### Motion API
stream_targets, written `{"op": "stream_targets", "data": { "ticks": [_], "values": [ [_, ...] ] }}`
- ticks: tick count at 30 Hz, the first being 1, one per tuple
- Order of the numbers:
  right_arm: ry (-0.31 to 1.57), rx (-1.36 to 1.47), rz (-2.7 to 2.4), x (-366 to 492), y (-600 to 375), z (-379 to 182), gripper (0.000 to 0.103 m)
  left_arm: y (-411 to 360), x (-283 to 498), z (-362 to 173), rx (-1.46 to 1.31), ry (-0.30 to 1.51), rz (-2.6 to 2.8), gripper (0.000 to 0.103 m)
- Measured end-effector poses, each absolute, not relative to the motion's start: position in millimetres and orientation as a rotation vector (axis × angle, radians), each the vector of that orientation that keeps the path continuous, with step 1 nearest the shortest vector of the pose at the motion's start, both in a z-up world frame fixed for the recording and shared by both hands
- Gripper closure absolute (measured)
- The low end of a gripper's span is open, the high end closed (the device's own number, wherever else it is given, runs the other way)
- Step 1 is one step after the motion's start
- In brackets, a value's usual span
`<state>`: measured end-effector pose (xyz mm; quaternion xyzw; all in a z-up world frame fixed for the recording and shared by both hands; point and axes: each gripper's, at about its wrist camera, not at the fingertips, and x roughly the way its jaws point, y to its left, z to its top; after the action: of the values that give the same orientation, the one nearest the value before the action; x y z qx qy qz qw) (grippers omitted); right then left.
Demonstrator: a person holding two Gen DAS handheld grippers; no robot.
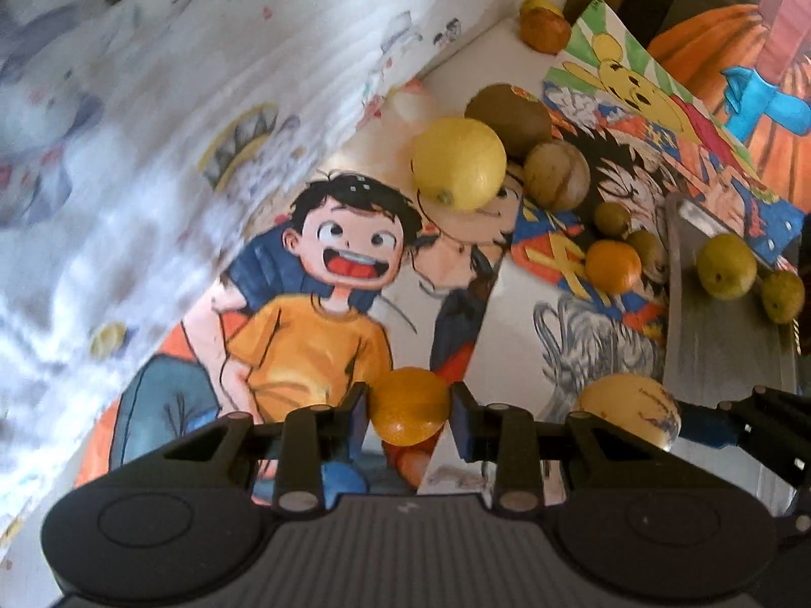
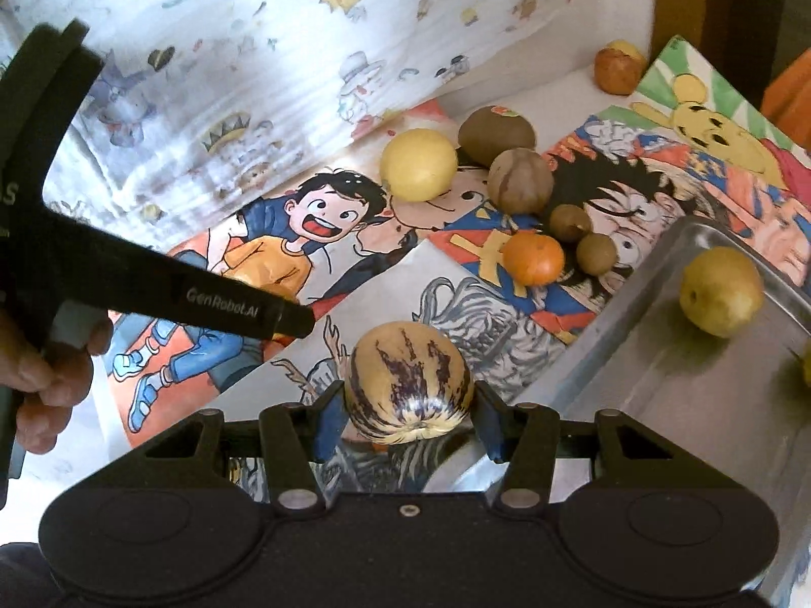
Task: Organize fruits
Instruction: 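Carry the orange and melon onto the metal tray and open both tools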
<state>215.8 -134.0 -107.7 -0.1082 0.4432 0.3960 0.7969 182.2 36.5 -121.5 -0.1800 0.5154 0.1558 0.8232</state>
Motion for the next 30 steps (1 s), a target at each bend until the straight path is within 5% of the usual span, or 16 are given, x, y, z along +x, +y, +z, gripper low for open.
{"op": "stream_targets", "data": {
  "ticks": [30],
  "values": [
    [0.878,-0.071,0.383,257,-290,-100,0.049,-90,270,-102,-0.229,1.061,-0.058,0.066]
  ]
}}
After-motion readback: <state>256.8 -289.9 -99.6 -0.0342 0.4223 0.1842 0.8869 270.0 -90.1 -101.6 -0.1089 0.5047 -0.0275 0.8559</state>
